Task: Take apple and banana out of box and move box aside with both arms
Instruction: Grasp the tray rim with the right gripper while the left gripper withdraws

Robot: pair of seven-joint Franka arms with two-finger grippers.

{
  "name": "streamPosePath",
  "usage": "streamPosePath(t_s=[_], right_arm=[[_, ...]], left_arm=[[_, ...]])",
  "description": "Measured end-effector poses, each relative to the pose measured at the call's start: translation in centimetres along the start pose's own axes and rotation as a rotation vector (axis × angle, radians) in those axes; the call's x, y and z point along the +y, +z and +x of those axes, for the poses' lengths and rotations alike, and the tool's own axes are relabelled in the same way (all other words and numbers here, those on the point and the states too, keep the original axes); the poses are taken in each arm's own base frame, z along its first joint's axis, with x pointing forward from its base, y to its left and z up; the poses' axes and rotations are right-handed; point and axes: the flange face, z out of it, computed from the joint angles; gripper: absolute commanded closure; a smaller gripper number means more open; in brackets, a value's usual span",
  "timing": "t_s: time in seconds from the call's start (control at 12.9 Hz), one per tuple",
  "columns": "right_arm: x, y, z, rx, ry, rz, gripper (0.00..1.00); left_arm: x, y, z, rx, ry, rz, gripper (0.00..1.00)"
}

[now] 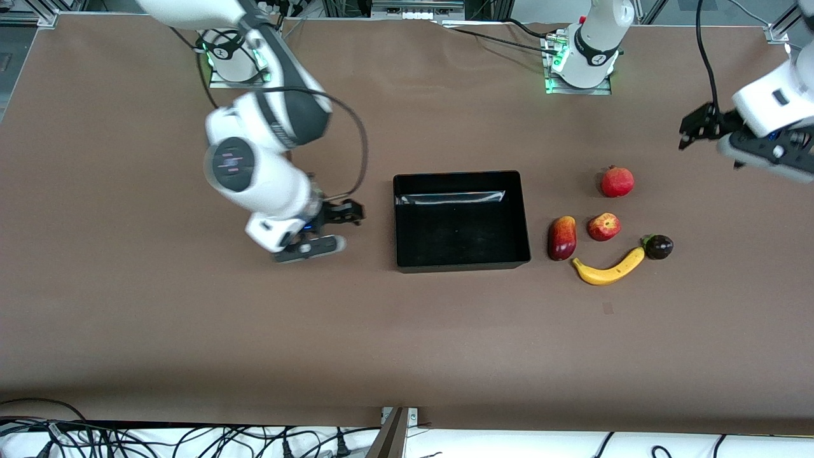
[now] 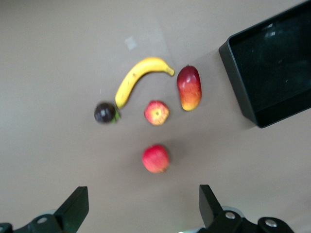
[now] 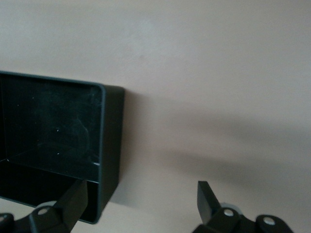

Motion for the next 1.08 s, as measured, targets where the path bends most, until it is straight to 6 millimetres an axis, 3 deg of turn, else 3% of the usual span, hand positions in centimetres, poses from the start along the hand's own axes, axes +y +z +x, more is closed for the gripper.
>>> streamPosePath(t_s=[0.15,0.23,0.46,0.62,0.93,1.08], right_arm=[[-2.4,3.9,-0.6,-0.021,-0.016,-0.010,0.03],[-3.7,6.2,-1.0,-0.024,-0.019,-0.014,0.21],[-7.8,13.8,-2.7,0.015,-0.020,-0.015,0.53],[-7.7,16.7,-2.8,0.031,-0.008,-0.017,1.00],[-6.9,17.4,-2.7,0.015,0.003,-0.034,1.00],[-5.1,16.2,-2.3,-0.041,0.027,-0.073,1.00]], left_arm=[[0.3,-0.9,-0.9,0.003,-0.064,0.001,0.00],[0.3,-1.0,-1.0,-0.002,-0.083,-0.002,0.00],[0.2,-0.8,-1.1,0.000,-0.116,-0.058,0.00],[0.5,-0.9,-1.0,0.002,-0.138,-0.066,0.00],[2.2,-1.1,-0.6,0.002,-0.158,-0.059,0.00],[2.7,-1.2,-0.5,0.005,-0.156,-0.055,0.00]])
